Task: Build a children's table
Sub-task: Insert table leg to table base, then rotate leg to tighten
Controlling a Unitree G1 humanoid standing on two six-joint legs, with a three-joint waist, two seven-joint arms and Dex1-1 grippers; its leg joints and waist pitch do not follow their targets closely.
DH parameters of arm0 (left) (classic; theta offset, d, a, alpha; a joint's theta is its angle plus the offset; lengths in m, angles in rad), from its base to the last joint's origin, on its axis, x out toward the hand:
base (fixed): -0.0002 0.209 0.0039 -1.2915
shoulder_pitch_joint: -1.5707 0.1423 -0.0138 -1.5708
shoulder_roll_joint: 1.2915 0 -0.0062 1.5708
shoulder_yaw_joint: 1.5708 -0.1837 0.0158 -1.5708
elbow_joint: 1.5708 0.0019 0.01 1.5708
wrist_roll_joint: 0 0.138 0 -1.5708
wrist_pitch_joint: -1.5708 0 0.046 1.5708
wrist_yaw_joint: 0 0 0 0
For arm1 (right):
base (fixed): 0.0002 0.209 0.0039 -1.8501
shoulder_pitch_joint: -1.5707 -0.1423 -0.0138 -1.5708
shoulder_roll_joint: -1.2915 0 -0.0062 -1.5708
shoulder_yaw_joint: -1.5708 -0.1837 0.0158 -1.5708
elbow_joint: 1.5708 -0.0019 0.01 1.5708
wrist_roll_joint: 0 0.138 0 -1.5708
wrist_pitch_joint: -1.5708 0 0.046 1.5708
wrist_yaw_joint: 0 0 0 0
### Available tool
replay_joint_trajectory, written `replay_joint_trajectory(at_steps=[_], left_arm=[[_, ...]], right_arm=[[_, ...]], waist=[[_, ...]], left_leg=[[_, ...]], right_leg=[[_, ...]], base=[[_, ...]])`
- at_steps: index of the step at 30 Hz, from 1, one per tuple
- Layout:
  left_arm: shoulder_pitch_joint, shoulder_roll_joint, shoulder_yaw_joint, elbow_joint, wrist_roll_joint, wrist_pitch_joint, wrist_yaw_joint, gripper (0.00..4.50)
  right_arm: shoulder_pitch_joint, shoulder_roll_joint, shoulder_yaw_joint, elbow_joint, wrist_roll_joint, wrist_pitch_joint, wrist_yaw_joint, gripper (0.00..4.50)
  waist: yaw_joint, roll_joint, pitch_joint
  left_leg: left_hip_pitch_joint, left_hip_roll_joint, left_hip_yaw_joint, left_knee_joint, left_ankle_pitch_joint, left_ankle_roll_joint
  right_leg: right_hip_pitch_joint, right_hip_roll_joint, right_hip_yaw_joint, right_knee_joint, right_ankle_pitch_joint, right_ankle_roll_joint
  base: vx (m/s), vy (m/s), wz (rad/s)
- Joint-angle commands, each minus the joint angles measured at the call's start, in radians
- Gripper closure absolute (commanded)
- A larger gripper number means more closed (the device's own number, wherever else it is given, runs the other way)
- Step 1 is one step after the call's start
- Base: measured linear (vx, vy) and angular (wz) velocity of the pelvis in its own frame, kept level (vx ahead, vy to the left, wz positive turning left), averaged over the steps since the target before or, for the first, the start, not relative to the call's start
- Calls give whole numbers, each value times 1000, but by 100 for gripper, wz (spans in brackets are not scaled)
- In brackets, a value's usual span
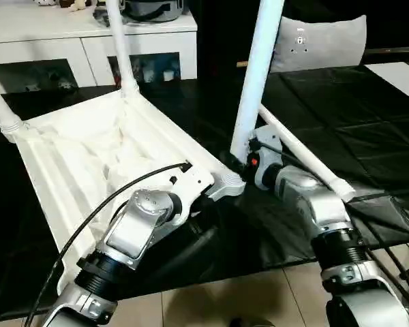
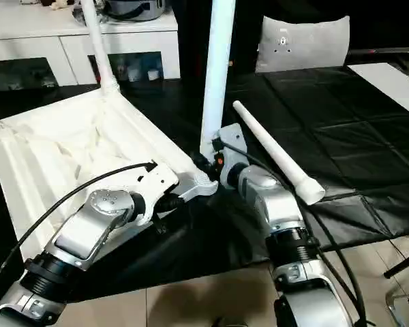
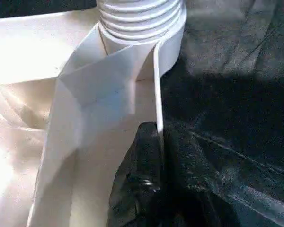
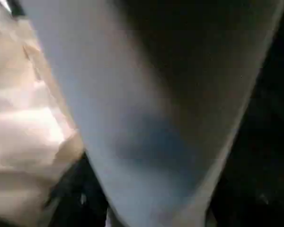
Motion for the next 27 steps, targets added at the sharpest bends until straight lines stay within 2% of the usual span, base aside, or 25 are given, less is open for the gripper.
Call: replay_joint_trajectory(at_steps=[1,2,3,4,5,6,7,8,10,11,13,16,17,18,19,22,24,26,27], left_arm=[[-29,-2,-25,-45,-14,-51,-34,450],[-33,9,-29,-29,-6,-71,-37,450],[-38,23,-34,-8,4,-96,-42,450],[-39,26,-33,-2,5,-102,-43,450],[-41,28,-29,7,3,-108,-46,450],[-44,31,-24,18,1,-115,-48,450],[-49,38,-19,35,2,-131,-53,450],[-53,46,-16,49,1,-143,-57,450],[-58,54,-13,63,0,-156,-62,450],[-63,64,-13,76,2,-170,-69,450],[-74,81,-17,108,0,-205,-85,450],[-78,97,-25,131,0,-238,-114,450],[-81,103,-29,144,4,-252,-125,450],[-81,103,-29,144,4,-252,-125,450],[-83,107,-31,155,6,-262,-132,450],[-90,125,-43,193,1,-316,-176,450],[-93,141,-57,217,-2,-368,-217,450],[-95,162,-75,243,-16,-470,-290,450],[-93,168,-80,242,-24,-486,-316,450]], right_arm=[[50,-2,26,84,-23,55,-5,141],[61,-7,24,76,-23,40,1,136],[78,-13,20,60,-21,24,11,131],[83,-16,20,54,-19,22,16,121],[93,-21,20,42,-16,21,26,107],[104,-26,19,30,-13,17,35,96],[118,-34,15,12,-7,17,43,89],[131,-42,10,-2,-3,13,51,89],[143,-51,5,-17,4,3,63,78],[157,-61,-2,-33,11,-1,74,54],[188,-88,-12,-74,28,-31,120,47],[218,-130,-14,-127,48,-50,191,23],[228,-151,-18,-142,57,-61,225,4],[228,-151,-18,-142,57,-61,225,4],[233,-163,-21,-150,62,-68,246,4],[248,-223,-39,-187,93,-97,335,4],[252,-272,-45,-211,104,-127,393,4],[248,-326,-39,-234,117,-153,483,4],[245,-342,-34,-238,120,-159,514,4]], waist=[[8,2,-44],[11,4,-42],[21,5,-44],[22,7,-47],[30,2,-51],[40,7,-55],[44,10,-54],[51,9,-56],[60,8,-58],[72,7,-57],[79,12,-55],[92,10,-62],[98,12,-65],[97,10,-63],[99,13,-64],[100,16,-63],[101,15,-63],[104,15,-64],[109,15,-65]], left_leg=[[5,47,-29,-95,-542,8],[-7,50,-27,-99,-502,15],[-4,49,-21,-96,-477,22],[1,50,-17,-94,-460,23],[-4,49,-11,-91,-404,34],[-8,51,-10,-91,-348,46],[-8,51,-6,-91,-333,52],[-3,50,-2,-87,-317,59],[-8,49,0,-85,-280,67],[-8,48,4,-84,-254,74],[-5,47,3,-83,-262,74],[-6,47,6,-77,-205,80],[-8,49,5,-76,-177,93],[-10,49,5,-75,-170,96],[-9,49,5,-74,-166,99],[-9,48,6,-72,-177,106],[-7,49,6,-71,-183,109],[-5,49,7,-69,-181,116],[-4,48,7,-67,-182,124]], right_leg=[[19,-72,42,-80,-514,-116],[28,-70,45,-70,-452,-142],[26,-71,48,-71,-424,-155],[26,-71,51,-69,-398,-167],[34,-72,53,-64,-343,-187],[41,-70,54,-53,-295,-200],[41,-68,53,-54,-283,-203],[39,-68,54,-54,-279,-208],[44,-68,54,-52,-258,-210],[43,-67,54,-52,-258,-211],[43,-69,54,-55,-294,-201],[47,-65,55,-48,-236,-211],[51,-64,53,-37,-187,-226],[52,-62,53,-36,-181,-228],[52,-64,53,-35,-178,-233],[54,-65,52,-39,-212,-231],[53,-64,51,-41,-230,-224],[53,-64,51,-41,-234,-220],[53,-64,51,-42,-236,-219]], base=[[0,0,0],[0,0,0],[0,0,0],[0,0,0],[0,0,0],[0,0,0],[0,0,0],[0,0,0],[0,0,0],[0,0,0],[0,0,0],[0,0,0],[0,0,0],[0,0,0],[0,0,0],[0,0,0],[0,0,0],[0,0,0],[0,0,0]])
